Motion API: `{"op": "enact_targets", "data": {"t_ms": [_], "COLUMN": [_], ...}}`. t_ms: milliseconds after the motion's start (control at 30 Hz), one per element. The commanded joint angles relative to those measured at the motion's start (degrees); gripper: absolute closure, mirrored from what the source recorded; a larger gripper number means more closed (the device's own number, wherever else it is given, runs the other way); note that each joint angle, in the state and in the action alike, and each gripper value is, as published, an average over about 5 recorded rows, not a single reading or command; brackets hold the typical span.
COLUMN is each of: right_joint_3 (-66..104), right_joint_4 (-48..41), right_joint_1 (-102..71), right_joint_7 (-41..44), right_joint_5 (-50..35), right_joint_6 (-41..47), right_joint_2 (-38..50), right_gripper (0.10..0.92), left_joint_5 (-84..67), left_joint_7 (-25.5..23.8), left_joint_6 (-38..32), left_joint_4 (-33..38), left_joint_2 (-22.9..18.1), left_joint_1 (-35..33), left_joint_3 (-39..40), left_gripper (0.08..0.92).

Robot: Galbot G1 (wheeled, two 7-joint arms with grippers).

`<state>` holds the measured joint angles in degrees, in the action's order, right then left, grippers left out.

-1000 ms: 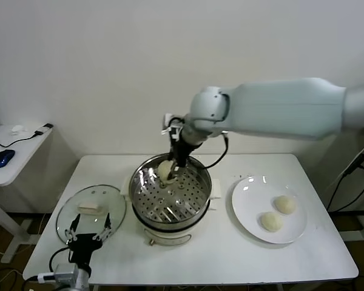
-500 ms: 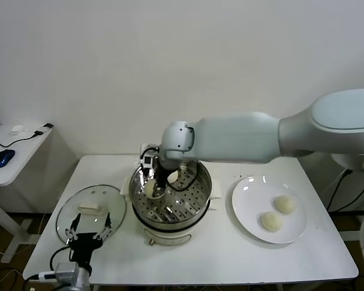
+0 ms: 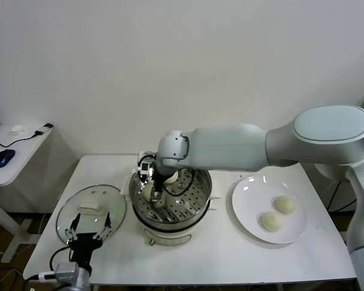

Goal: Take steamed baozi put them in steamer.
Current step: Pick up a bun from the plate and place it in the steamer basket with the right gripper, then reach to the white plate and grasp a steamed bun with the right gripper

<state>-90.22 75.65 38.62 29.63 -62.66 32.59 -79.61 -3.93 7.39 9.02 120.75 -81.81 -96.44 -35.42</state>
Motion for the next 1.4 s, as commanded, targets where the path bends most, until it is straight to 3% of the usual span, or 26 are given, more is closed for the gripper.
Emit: {"op": "enact_targets", "data": {"t_ms": [33, 200, 400, 567, 967, 1400], "right_joint_3": [-5.6, -14.9, -22.7, -23.6, -5.1, 3.1], "right_joint_4": [3.3, 7.4, 13.2, 12.7, 6.9, 1.7], "right_joint_1": [14.3, 24.5, 25.2, 17.2, -9.9, -18.3], "right_joint_7": [18.5, 27.2, 27.3, 26.4, 21.8, 19.4], "right_joint_5": [2.4, 7.1, 17.6, 28.7, 37.9, 39.7], "right_joint_6": [-11.2, -16.6, -17.3, -17.9, -14.8, -12.9], "right_joint_2": [11.7, 24.9, 39.7, 46.4, 48.7, 44.8], "right_gripper": [0.203, 0.202, 0.203, 0.203, 0.203, 0.203], "left_joint_5": [0.0, 0.2, 0.2, 0.0, 0.2, 0.7], "left_joint_7": [0.0, -0.1, -0.2, -0.1, 0.0, 0.0], "left_joint_6": [0.0, -0.1, -0.1, -0.1, 0.0, 0.0], "left_joint_4": [0.0, 0.1, 0.1, -0.1, -0.4, -0.9], "left_joint_2": [0.0, 0.0, 0.3, 0.4, 0.0, -0.6], "left_joint_1": [0.0, -0.1, 0.1, 0.4, 0.2, 0.1], "left_joint_3": [-0.1, 0.1, 0.0, -0.2, -0.5, -0.5], "left_gripper": [0.177, 0.177, 0.177, 0.177, 0.177, 0.177]}}
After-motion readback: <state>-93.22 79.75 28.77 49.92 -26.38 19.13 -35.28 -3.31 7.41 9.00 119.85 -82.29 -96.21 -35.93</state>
